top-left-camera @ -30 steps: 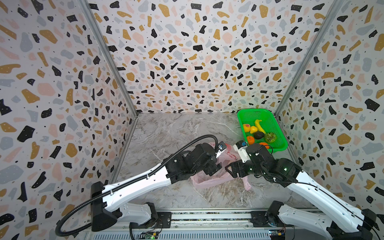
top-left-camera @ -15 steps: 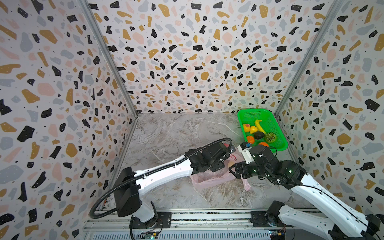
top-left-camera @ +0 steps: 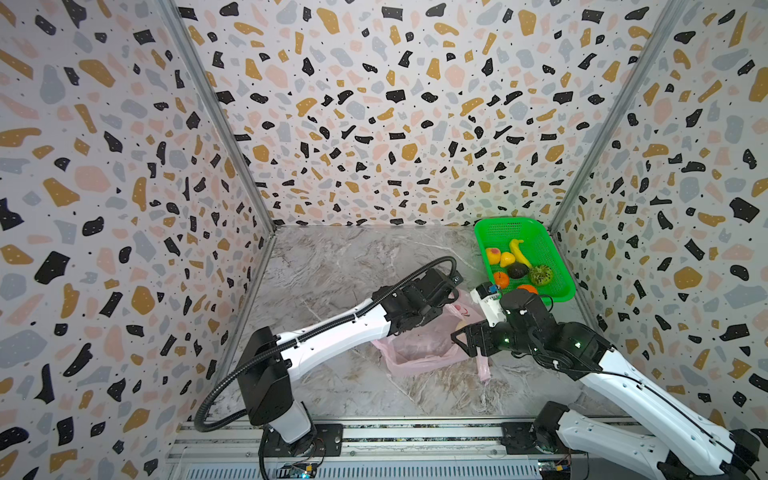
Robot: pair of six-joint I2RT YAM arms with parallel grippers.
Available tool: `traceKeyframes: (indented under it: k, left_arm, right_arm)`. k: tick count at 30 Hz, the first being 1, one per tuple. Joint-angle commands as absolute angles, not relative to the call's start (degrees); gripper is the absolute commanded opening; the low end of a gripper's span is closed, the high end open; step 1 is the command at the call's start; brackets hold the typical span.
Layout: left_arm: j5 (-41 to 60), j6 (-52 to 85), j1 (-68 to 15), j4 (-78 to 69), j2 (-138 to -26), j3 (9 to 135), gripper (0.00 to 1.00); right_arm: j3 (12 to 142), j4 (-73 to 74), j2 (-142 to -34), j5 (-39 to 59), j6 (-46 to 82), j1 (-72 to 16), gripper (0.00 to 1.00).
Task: Untie the knot of the plastic bag and take out the fruit
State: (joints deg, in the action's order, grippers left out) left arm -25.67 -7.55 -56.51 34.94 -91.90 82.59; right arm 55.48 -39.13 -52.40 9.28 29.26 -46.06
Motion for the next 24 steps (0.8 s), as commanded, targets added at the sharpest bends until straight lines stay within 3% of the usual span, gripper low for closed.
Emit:
traceKeyframes:
  k: [1,9,18,24]
  left_arm:
    - [-24.3,0.5,-55.6,41.1,-90.6,86.3,0.0]
    - [-22.7,11.2,-55.2,48.2,-91.3,88.9,0.0]
    - [-20.9,18.3,-55.2,42.0,-85.2,83.5,0.0]
    - [-17.6,19.8,-55.5,34.1,-79.1,75.7,0.0]
  right_arm:
    - [54.6,-34.5,-53.1,11.6,28.4,-47.6,0.88]
    - [56.0,-32.2,-56.5,10.0,28.0,-51.7,0.88]
    - [58.2,-35.6,-61.3,0.5,31.0,-58.6,0.88]
    - [49.8,-22.6,-62.8,-6.2,30.9,-58.8,0.88]
